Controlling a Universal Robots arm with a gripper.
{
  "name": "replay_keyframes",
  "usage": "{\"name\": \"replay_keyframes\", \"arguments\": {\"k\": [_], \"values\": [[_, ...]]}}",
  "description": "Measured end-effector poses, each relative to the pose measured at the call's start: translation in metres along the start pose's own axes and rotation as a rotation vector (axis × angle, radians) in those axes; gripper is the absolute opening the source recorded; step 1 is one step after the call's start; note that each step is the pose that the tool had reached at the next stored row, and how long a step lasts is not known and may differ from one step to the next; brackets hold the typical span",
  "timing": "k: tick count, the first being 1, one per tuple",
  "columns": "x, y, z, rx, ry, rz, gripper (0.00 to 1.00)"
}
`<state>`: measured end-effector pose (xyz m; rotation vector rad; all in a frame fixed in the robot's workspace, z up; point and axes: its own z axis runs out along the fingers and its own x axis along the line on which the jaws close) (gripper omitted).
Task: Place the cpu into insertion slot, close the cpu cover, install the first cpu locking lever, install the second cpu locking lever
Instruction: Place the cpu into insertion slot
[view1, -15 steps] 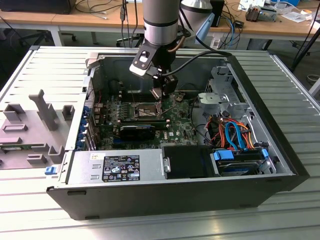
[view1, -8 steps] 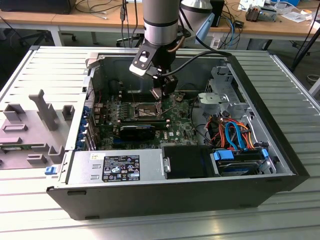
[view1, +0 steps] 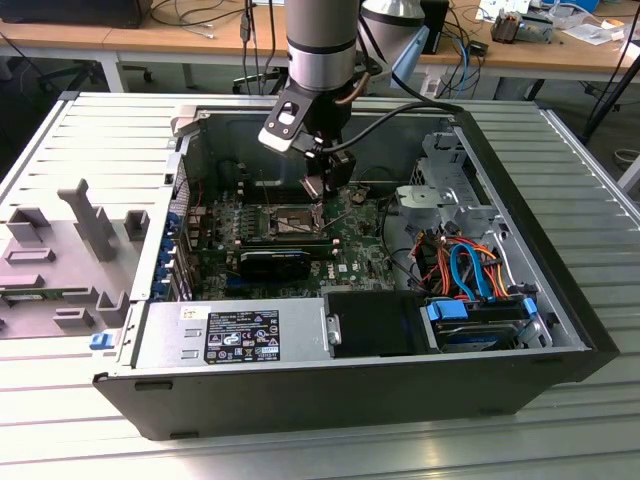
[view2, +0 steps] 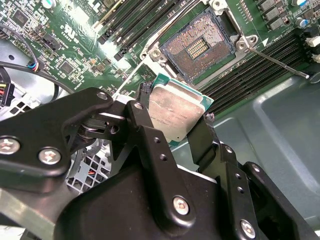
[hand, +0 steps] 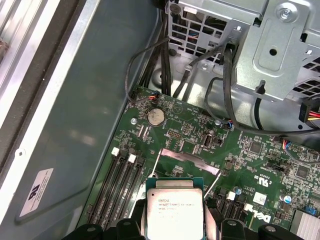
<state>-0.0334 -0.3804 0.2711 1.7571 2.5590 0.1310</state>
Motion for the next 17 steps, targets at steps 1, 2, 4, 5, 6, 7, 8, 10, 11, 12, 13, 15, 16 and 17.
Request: {"name": "replay_keyframes", "arguments": {"k": [1, 2, 4, 5, 6, 7, 8, 10, 11, 12, 13, 15, 16, 17], "values": [[0.0000, 0.0000, 0.0000, 0.0000, -0.0001, 0.000, 0.55], [0.0000, 0.0000, 0.0001, 0.0000, -0.0002, 0.001, 0.55], [0.0000, 0.0000, 0.0001, 0.0000, -0.0003, 0.002, 0.55], [0.0000, 0.0000, 0.0001, 0.0000, -0.0003, 0.002, 0.55], [0.0000, 0.0000, 0.0002, 0.0000, -0.0003, 0.003, 0.55], [0.0000, 0.0000, 0.0003, 0.0000, -0.0003, 0.003, 0.55], [0.0000, 0.0000, 0.0003, 0.0000, -0.0004, 0.004, 0.55], [0.0000, 0.0000, 0.0004, -0.0001, -0.0005, 0.005, 0.55], [0.0000, 0.0000, 0.0004, -0.0001, -0.0005, 0.006, 0.55], [0.0000, 0.0000, 0.0005, -0.0001, -0.0006, 0.006, 0.55], [0.0000, -0.0001, 0.0011, -0.0001, -0.0010, 0.009, 0.55], [0.0000, -0.0002, 0.0018, -0.0001, -0.0013, 0.012, 0.55], [0.0000, -0.0002, 0.0018, -0.0001, -0.0012, 0.012, 0.55], [0.0000, -0.0002, 0.0019, -0.0001, -0.0013, 0.012, 0.55]]}}
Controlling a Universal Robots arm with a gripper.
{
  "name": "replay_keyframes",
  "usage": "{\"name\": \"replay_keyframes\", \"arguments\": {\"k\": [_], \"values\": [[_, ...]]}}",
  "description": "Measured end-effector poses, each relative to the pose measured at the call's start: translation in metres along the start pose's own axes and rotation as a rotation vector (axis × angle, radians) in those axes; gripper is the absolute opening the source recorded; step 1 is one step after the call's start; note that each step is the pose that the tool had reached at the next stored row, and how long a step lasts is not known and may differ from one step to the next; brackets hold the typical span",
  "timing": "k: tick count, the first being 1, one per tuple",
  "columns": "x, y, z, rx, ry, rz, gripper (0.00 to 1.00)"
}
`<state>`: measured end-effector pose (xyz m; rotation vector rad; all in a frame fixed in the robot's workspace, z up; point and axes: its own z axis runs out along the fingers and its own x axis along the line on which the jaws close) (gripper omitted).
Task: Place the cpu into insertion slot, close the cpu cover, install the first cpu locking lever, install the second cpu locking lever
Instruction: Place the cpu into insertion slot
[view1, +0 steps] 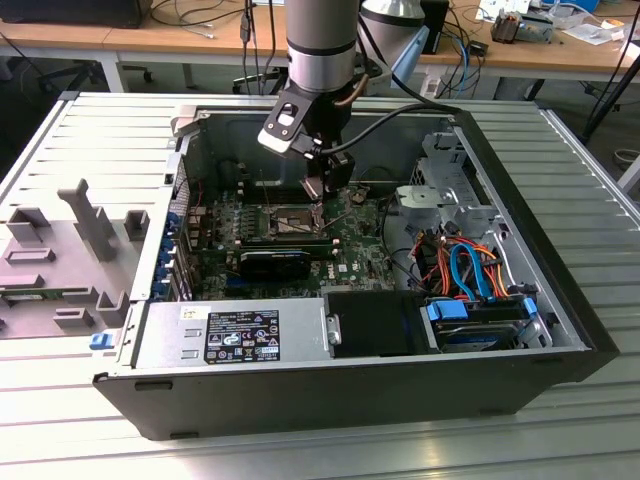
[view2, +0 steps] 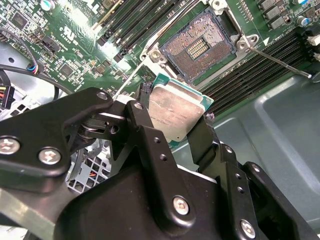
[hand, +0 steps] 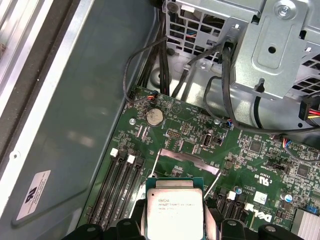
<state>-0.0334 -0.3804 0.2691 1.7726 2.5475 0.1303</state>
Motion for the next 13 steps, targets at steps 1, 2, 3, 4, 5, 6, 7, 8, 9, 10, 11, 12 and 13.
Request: {"name": "replay_keyframes", "arguments": {"k": [1, 2, 3, 4, 5, 6, 7, 8, 9, 10, 11, 12, 13], "values": [[0.0000, 0.0000, 0.0000, 0.0000, 0.0000, 0.000, 0.55], [0.0000, 0.0000, 0.0000, 0.0000, 0.0000, 0.000, 0.55], [0.0000, 0.0000, 0.0001, 0.0000, 0.0000, 0.000, 0.55], [0.0000, -0.0002, 0.0017, 0.0000, -0.0007, 0.007, 0.55], [-0.0001, -0.0002, 0.0026, -0.0002, -0.0015, 0.013, 0.55], [-0.0001, -0.0002, 0.0026, -0.0001, -0.0015, 0.013, 0.55], [-0.0001, -0.0002, 0.0025, -0.0001, -0.0016, 0.014, 0.55], [-0.0001, -0.0002, 0.0026, -0.0002, -0.0017, 0.014, 0.55], [0.0000, -0.0003, 0.0026, -0.0001, -0.0018, 0.015, 0.55], [0.0000, -0.0003, 0.0026, -0.0001, -0.0020, 0.017, 0.55], [0.0000, -0.0003, 0.0026, -0.0001, -0.0021, 0.018, 0.55], [-0.0001, -0.0002, 0.0026, -0.0002, -0.0022, 0.019, 0.55], [-0.0001, -0.0002, 0.0027, -0.0001, -0.0023, 0.020, 0.55]]}}
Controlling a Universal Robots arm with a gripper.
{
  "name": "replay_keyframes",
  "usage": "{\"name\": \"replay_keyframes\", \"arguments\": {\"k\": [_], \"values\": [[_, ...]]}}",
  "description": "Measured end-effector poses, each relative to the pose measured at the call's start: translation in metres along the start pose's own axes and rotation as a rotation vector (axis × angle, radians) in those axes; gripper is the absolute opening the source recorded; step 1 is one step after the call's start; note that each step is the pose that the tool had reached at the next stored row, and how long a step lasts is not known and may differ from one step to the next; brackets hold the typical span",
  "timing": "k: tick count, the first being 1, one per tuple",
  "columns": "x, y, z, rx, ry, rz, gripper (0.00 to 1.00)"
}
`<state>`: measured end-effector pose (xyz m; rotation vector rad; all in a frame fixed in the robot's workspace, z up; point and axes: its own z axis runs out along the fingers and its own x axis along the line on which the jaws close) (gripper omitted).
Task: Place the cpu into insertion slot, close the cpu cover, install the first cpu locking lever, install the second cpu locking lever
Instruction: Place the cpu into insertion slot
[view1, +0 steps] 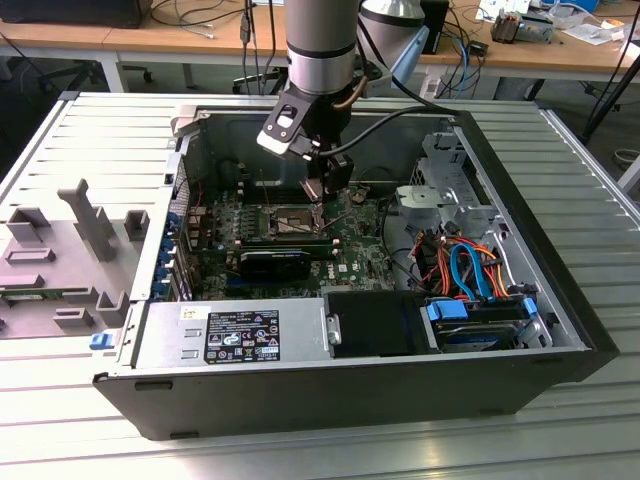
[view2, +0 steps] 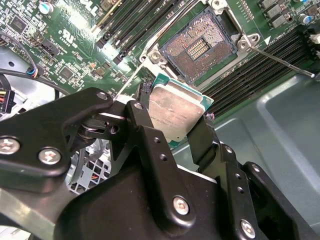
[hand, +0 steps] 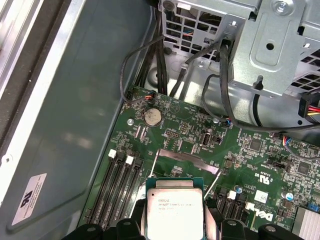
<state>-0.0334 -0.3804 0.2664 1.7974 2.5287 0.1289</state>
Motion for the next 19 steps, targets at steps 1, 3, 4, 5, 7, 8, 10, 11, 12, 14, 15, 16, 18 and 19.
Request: {"name": "replay_keyframes", "arguments": {"k": [1, 3, 4, 5, 7, 8, 10, 11, 12, 14, 15, 16, 18, 19], "values": [[0.0000, 0.0000, 0.0000, -0.0001, -0.0001, 0.001, 0.55], [0.0000, 0.0000, 0.0000, 0.0000, -0.0002, 0.002, 0.55], [0.0000, 0.0000, 0.0000, -0.0001, -0.0004, 0.003, 0.55], [0.0000, 0.0000, 0.0001, -0.0001, -0.0005, 0.004, 0.55], [0.0000, 0.0000, 0.0001, -0.0001, -0.0006, 0.005, 0.55], [0.0000, 0.0000, 0.0001, -0.0001, -0.0006, 0.005, 0.55], [0.0000, 0.0000, 0.0001, -0.0001, -0.0007, 0.006, 0.55], [0.0000, 0.0000, 0.0001, -0.0001, -0.0007, 0.006, 0.55], [0.0000, 0.0000, 0.0001, -0.0001, -0.0007, 0.006, 0.55], [0.0000, 0.0000, 0.0002, -0.0001, -0.0008, 0.007, 0.55], [0.0000, -0.0001, 0.0013, -0.0004, -0.0028, 0.028, 0.55], [0.0000, -0.0002, 0.0023, -0.0009, -0.0043, 0.046, 0.55], [0.0000, -0.0002, 0.0022, -0.0008, -0.0044, 0.047, 0.55], [0.0000, -0.0002, 0.0023, -0.0008, -0.0045, 0.047, 0.55]]}}
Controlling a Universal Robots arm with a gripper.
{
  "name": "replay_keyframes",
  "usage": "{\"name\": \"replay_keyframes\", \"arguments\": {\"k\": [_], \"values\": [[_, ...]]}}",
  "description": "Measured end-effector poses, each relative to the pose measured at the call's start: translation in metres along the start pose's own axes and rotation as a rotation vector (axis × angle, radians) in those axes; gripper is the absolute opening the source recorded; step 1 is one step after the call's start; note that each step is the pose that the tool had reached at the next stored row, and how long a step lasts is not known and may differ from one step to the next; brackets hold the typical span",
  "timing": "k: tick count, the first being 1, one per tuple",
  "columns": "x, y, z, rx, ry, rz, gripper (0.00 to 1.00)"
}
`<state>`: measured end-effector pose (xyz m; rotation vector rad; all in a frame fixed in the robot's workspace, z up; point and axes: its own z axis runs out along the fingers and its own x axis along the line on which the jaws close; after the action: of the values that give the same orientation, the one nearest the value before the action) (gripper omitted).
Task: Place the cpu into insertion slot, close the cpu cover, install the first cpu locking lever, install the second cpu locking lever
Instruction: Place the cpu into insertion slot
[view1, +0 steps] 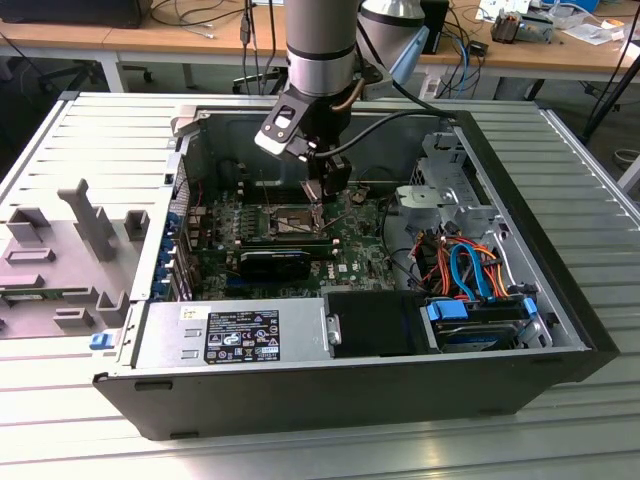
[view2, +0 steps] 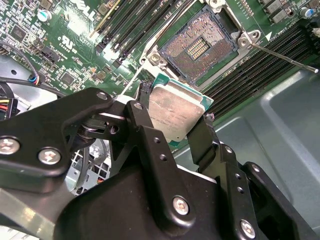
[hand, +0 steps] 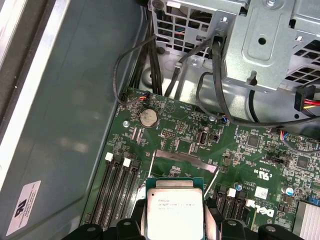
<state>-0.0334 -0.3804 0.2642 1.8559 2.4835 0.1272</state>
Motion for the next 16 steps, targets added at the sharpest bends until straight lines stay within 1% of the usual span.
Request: {"name": "replay_keyframes", "arguments": {"k": [16], "values": [[0.0000, 0.0000, 0.0000, 0.0000, -0.0010, 0.006, 0.55]]}}
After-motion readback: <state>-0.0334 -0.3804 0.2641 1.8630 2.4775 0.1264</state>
